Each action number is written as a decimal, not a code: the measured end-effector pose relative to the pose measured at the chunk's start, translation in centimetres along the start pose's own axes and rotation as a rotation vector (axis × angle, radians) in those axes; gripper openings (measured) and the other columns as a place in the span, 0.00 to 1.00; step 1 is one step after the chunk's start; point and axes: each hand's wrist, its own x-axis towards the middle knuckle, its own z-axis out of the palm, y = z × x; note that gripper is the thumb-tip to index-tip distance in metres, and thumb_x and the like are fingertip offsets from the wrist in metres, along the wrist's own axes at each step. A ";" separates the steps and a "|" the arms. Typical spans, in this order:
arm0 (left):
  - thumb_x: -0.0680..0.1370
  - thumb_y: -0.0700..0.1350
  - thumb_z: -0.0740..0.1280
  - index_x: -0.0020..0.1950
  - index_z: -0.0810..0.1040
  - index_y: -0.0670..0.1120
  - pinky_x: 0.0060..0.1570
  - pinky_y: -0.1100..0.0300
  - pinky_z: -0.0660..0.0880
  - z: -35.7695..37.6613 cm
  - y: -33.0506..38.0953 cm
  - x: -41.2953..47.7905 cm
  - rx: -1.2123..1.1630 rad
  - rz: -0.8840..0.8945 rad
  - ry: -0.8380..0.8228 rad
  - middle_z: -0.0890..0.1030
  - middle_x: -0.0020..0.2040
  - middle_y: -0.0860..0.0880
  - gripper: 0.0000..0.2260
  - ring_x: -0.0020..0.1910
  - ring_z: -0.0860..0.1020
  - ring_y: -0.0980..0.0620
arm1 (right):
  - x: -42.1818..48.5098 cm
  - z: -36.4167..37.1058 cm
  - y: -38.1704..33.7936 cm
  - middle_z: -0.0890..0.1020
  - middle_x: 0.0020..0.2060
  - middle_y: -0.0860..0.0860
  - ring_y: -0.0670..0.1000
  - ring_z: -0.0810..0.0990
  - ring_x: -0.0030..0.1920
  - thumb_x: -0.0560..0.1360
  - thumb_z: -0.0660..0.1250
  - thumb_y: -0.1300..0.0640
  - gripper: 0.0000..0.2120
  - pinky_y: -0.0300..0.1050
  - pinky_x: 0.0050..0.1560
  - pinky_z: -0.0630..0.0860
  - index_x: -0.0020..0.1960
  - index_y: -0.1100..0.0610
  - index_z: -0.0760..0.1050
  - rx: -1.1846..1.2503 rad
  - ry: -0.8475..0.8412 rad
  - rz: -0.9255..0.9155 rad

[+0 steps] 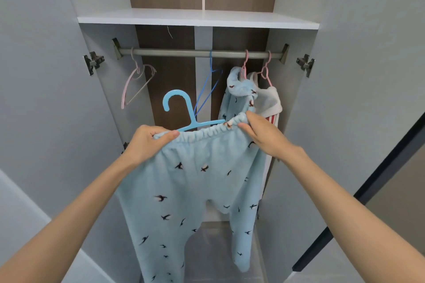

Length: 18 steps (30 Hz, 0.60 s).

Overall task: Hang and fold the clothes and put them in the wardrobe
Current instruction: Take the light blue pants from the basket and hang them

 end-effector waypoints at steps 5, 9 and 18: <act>0.76 0.47 0.68 0.37 0.83 0.46 0.30 0.73 0.68 -0.2 0.4 0.0 0.026 0.068 -0.008 0.80 0.31 0.59 0.10 0.30 0.75 0.62 | 0.8 -0.3 -1.8 0.73 0.38 0.48 0.48 0.70 0.37 0.81 0.55 0.46 0.13 0.49 0.39 0.70 0.43 0.53 0.64 -0.053 -0.042 -0.077; 0.76 0.48 0.69 0.36 0.82 0.49 0.33 0.70 0.70 -0.2 0.9 0.1 0.028 0.121 -0.018 0.81 0.34 0.57 0.09 0.32 0.76 0.61 | 1.2 -0.1 -2.6 0.69 0.32 0.44 0.44 0.67 0.33 0.81 0.58 0.47 0.15 0.42 0.35 0.61 0.37 0.47 0.59 -0.014 0.001 -0.096; 0.77 0.50 0.68 0.42 0.79 0.58 0.46 0.67 0.69 -1.8 -0.2 1.7 0.206 0.229 -0.031 0.78 0.42 0.51 0.04 0.42 0.74 0.62 | 1.1 -0.6 -0.9 0.74 0.34 0.36 0.40 0.72 0.39 0.75 0.68 0.49 0.07 0.53 0.52 0.69 0.41 0.47 0.71 0.454 0.253 0.056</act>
